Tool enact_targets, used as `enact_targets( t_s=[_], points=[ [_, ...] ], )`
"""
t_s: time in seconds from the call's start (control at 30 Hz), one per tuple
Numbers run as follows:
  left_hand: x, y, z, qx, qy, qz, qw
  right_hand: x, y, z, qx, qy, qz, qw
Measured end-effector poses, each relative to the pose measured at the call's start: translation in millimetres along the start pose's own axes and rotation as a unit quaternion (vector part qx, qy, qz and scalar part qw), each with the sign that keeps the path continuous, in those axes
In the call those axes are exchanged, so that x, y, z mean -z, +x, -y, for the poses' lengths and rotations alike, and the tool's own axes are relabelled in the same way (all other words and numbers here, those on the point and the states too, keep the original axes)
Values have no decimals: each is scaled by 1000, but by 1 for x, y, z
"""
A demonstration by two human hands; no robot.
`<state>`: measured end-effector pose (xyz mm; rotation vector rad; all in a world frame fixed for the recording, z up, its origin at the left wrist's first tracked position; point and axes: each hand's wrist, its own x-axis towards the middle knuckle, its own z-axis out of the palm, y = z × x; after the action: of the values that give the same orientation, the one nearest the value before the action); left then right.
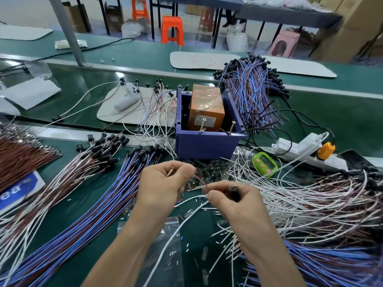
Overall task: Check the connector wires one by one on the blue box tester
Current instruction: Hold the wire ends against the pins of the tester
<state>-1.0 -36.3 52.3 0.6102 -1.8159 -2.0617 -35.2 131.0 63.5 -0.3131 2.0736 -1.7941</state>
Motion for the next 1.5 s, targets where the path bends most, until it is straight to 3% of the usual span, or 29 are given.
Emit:
enact_targets(
  t_s=[0.23, 0.4, 0.53, 0.63, 0.87, 1.07, 1.23, 1.33, 1.5],
  points=[
    [-7, -1, 6, 44, -93, -83, 991, 0, 1, -6, -25, 49, -13, 998],
    [0, 0, 5, 79, -223, -187, 953, 3, 3, -6, -36, 106, -86, 990],
    [-4, -5, -2, 57, -215, -109, 969, -9, 4, -3, -22, 101, -57, 993],
    [-11, -7, -10, 77, -302, -48, 949, -32, 3, -5, -1, 65, -17, 998],
    [-16, -2, -20, 41, -375, -115, 919, -52, -4, -13, -81, 147, 61, 984],
    [-12, -8, -8, 117, -244, -44, 962, -46, -4, -6, -86, 247, 16, 965],
    [-11, -18, -5, 88, -213, -7, 973, -40, 0, -6, -79, 254, -38, 963],
    [-13, -10, -5, 75, -175, -71, 979, -39, 0, -6, -86, 253, -72, 961],
    [-15, 15, -5, 15, -13, -192, 981, -14, 17, -2, -120, 293, -154, 936]
  ],
)
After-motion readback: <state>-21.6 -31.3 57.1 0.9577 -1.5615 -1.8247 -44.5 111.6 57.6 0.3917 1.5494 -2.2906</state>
